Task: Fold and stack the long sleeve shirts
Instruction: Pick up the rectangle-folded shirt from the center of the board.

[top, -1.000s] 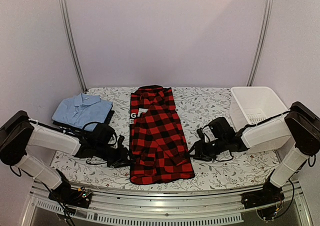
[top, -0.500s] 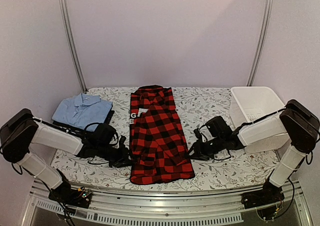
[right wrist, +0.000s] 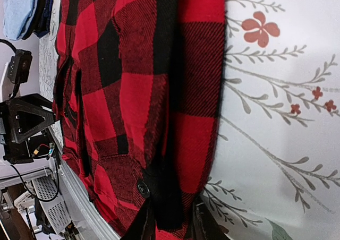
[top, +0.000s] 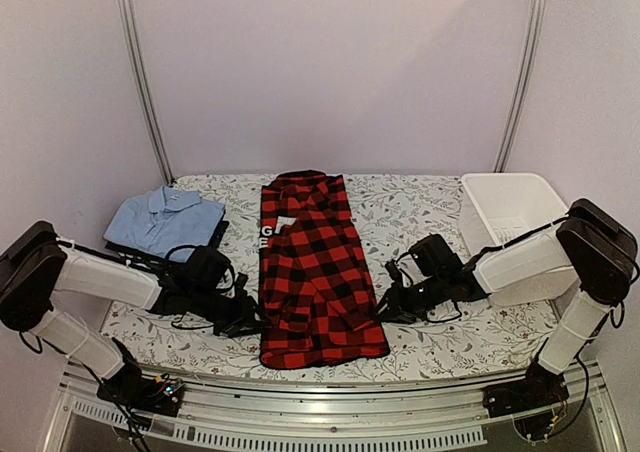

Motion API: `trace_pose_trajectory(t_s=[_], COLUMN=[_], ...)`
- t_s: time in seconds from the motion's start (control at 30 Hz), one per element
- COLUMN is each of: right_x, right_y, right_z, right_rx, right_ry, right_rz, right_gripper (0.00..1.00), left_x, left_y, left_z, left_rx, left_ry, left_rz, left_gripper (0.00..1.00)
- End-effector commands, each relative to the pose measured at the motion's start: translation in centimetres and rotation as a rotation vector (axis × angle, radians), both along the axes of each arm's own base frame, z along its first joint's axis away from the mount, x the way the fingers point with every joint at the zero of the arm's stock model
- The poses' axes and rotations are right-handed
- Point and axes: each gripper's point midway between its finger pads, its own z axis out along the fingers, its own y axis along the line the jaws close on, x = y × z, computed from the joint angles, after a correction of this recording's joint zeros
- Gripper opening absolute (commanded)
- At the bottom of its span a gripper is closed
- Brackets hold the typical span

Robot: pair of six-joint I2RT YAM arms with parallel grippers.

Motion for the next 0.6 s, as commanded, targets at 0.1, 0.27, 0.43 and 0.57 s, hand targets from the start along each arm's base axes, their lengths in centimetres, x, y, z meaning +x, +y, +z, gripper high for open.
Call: trace_pose_trajectory(t_s=[0.1, 0.27, 0.43, 0.57], right_x=[-1.42, -1.43, -1.55, -1.71], right_y=[-0.94, -0.77, -0.43, -0.05], right_z=[-1.56, -1.41, -1.26, -0.83], right_rx=[-0.051, -0.039, -0.028, -0.019], right_ry=[0.054, 0.051, 0.051, 0.042], right_rz=[0.007, 0.006, 0.011, 0.023], right_gripper=[0.20, 0.18, 0.16, 0.07], left_x=[-2.25, -1.86, -1.96, -2.39], left_y=[3.08, 3.02, 2.77, 2.58], left_z=[-4.42, -4.59, -5.04, -4.93], left_rx=[0.184, 0.183, 0.185, 0.185], left_ry=[0.107, 0.101, 0.113, 0.118], left_rz=[0.020, 0.042, 0.028, 0.009], left_gripper=[0.32, 0.28, 0.15, 0.03])
